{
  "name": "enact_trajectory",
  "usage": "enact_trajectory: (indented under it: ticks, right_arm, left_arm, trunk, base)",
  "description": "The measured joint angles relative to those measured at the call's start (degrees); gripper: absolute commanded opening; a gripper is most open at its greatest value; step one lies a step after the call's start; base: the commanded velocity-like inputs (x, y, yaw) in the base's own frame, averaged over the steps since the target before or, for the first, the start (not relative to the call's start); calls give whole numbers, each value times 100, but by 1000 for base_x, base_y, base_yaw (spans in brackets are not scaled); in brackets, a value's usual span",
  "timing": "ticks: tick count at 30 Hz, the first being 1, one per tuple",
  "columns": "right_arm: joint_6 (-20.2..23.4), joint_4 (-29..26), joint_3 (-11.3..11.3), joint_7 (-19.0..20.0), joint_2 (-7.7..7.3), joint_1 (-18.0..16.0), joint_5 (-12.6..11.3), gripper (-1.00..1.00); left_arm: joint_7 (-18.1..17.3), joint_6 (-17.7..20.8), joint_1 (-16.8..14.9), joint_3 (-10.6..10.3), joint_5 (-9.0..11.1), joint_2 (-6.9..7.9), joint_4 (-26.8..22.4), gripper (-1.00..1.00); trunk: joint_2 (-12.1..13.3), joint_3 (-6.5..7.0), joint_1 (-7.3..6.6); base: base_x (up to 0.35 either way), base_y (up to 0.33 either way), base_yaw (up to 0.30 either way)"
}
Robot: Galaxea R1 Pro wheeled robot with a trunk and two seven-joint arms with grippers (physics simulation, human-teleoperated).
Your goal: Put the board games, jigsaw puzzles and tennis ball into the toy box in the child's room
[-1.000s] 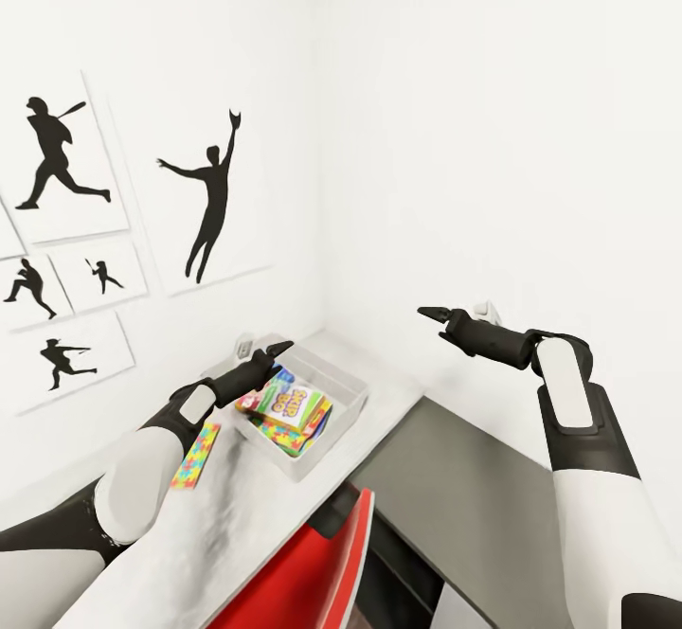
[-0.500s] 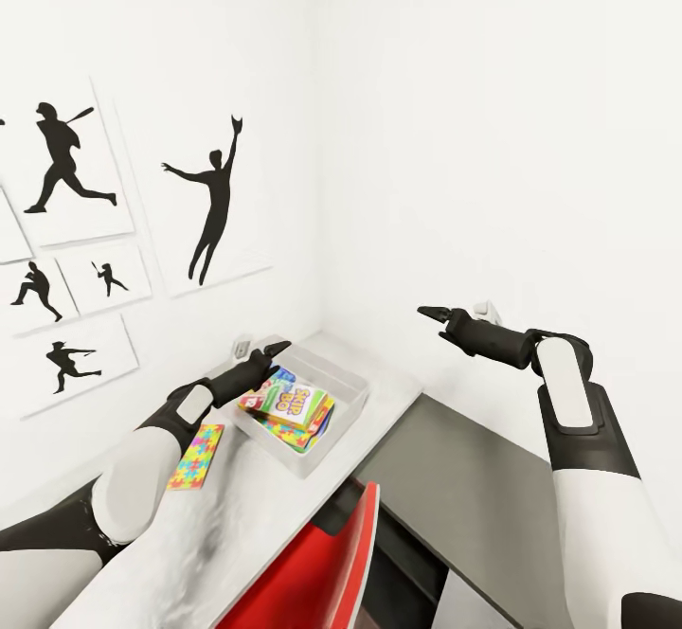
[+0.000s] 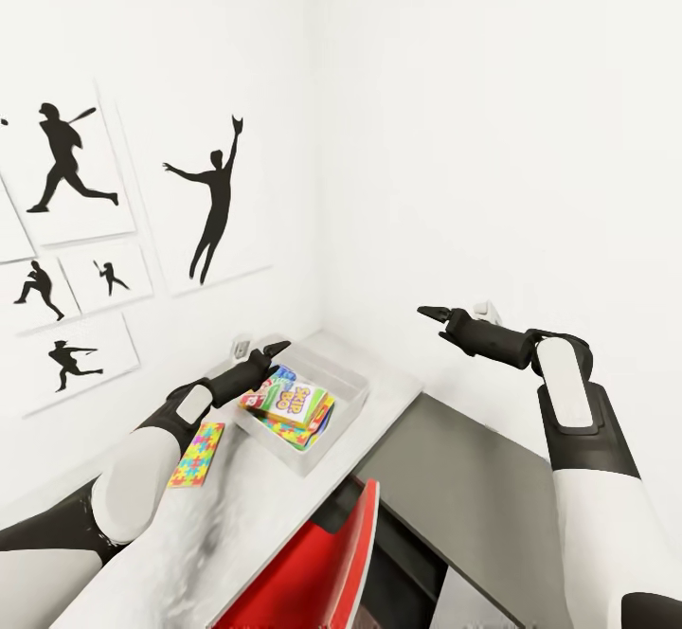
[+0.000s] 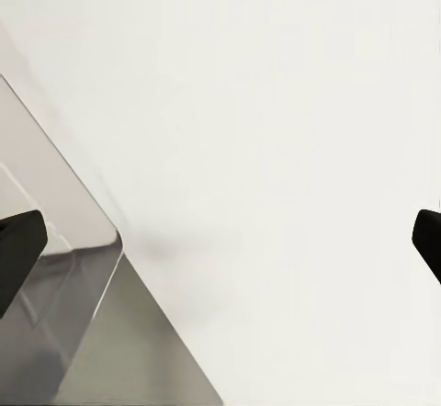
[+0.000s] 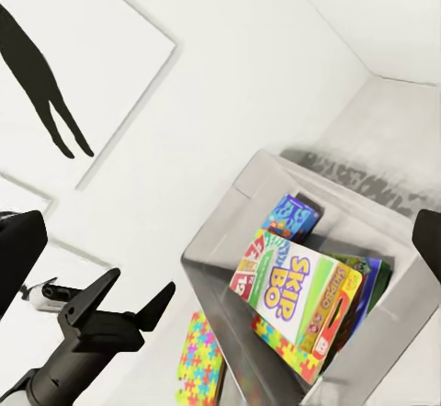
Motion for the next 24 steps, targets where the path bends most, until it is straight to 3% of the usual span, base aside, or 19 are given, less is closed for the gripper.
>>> enact_trajectory:
  ticks: [6, 24]
  right_arm:
    - [0, 0, 0, 0, 0, 0, -3, 100]
    - [1, -1, 0, 0, -1, -5, 3, 100]
  left_arm:
    - [0, 0, 0, 0, 1, 0, 0, 100]
    - [-2, 0, -3, -1, 0, 0, 2, 100]
  trunk:
    - [-2, 0, -1]
    - [-6, 109, -1]
  base:
    - [-215, 0, 0]
    - [-36, 5, 0]
